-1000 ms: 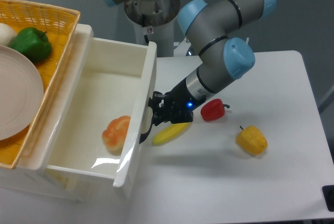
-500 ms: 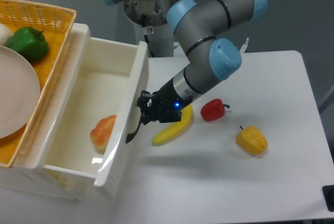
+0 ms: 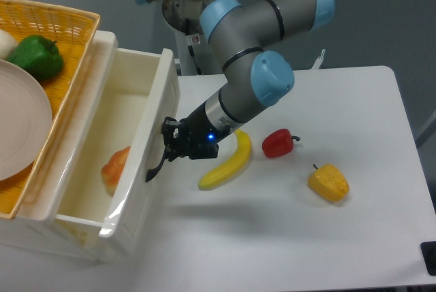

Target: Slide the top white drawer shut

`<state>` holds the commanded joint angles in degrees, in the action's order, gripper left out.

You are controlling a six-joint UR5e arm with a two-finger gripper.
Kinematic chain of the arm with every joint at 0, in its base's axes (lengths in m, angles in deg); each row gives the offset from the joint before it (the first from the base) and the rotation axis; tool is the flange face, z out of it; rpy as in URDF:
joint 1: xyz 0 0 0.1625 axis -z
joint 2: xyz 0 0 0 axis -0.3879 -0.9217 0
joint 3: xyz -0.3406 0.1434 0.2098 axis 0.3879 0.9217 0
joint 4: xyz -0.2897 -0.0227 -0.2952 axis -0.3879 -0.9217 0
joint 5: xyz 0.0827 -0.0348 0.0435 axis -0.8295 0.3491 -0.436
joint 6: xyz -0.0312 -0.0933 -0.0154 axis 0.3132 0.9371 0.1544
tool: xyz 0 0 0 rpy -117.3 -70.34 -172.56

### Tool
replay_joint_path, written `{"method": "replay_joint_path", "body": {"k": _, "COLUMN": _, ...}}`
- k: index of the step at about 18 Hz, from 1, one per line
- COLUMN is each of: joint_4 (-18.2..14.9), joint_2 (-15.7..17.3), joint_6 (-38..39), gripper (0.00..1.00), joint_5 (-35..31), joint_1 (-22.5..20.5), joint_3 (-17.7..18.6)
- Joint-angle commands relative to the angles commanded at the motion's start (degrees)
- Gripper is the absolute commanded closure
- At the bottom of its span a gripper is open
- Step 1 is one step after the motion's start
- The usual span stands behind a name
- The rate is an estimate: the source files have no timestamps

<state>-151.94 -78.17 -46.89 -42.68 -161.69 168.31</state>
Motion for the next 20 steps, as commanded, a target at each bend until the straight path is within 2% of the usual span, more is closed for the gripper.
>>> {"method": "replay_joint_path", "body": {"k": 10, "joint_4": 0.53, "joint_2": 0.00, "joint_6": 4.65, "gripper": 0.82, "joint_5": 0.00, "joint_1": 5.18, "joint_3": 0.00}}
{"method": "replay_joint_path", "body": {"k": 16, "joint_4": 4.48, "joint_2": -0.26, "joint_6": 8.26, "gripper": 0.82, "joint_5": 0.00, "joint_1": 7.56, "joint_3": 0.00}}
{"method": "replay_joint_path", "body": {"k": 18, "joint_4": 4.83, "joint_2": -0.35, "joint_6": 8.35, "gripper": 0.82, "joint_5": 0.00, "joint_1": 7.91, "joint_3": 0.00}}
{"method": "replay_joint_path", "body": {"k": 19, "joint_4": 4.92, "joint_2": -0.44, "joint_6": 8.27, "gripper": 0.81, "joint_5": 0.00, "joint_1": 7.91, "joint_3": 0.00}}
{"method": "replay_joint_path", "body": {"k": 20, "joint_4": 5.01, "joint_2": -0.61, "joint_6": 7.83, "gripper": 0.68, "joint_5": -0.09, "joint_1": 7.91, "joint_3": 0.00}}
